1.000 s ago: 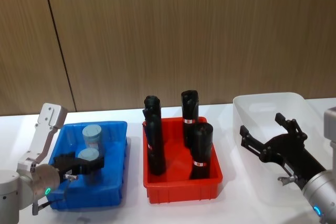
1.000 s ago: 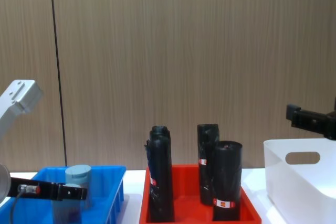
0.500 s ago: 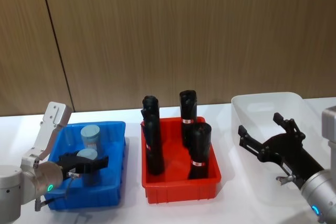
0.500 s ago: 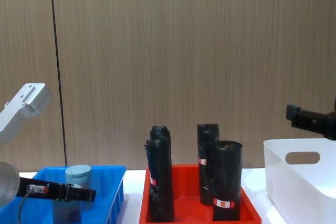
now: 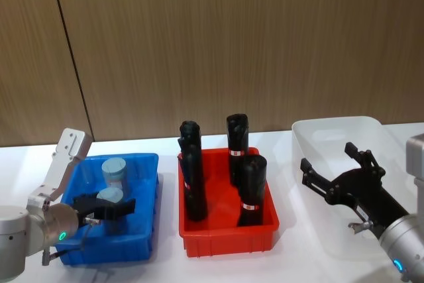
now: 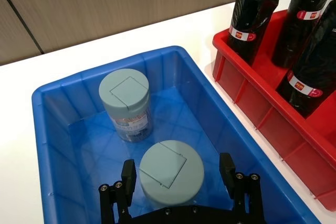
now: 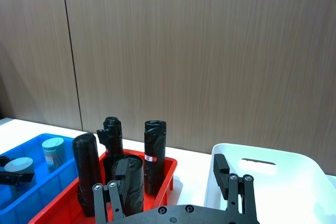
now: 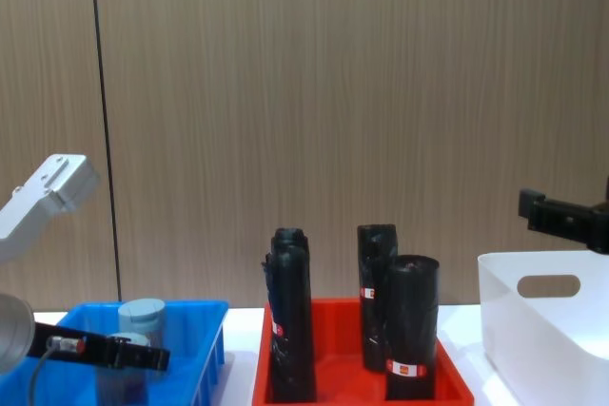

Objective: Pick the cotton swabs from the blue box and place them into the white box.

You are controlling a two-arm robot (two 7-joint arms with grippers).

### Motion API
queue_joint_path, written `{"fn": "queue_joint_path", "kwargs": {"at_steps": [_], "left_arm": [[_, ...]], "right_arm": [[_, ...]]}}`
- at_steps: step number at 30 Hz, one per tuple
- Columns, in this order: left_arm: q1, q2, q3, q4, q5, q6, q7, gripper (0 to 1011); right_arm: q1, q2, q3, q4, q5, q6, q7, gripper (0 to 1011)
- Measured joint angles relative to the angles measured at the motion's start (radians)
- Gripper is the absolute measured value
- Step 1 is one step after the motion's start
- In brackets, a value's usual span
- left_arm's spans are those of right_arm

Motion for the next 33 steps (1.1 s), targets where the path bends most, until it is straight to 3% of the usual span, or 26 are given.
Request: {"fn": "queue_joint_path", "kwargs": {"at_steps": [9,20,33], "left_arm": [[0.012,0.012,-0.006,-0.024,0.011,0.028,0.005,965],[0.036,0.026,-0.016,-0.053,0.007,0.030,0.016,669],[0.065,0.037,-0.023,-0.085,-0.010,-0.016,0.037,652]], "right_arm": [[0.000,0.000,0.000,0.000,0.000,0.000,0.000,1002],[0.000,0.000,0.000,0.000,0.000,0.000,0.000,1001],[0.000,0.000,0.000,0.000,0.000,0.000,0.000,1002]]}}
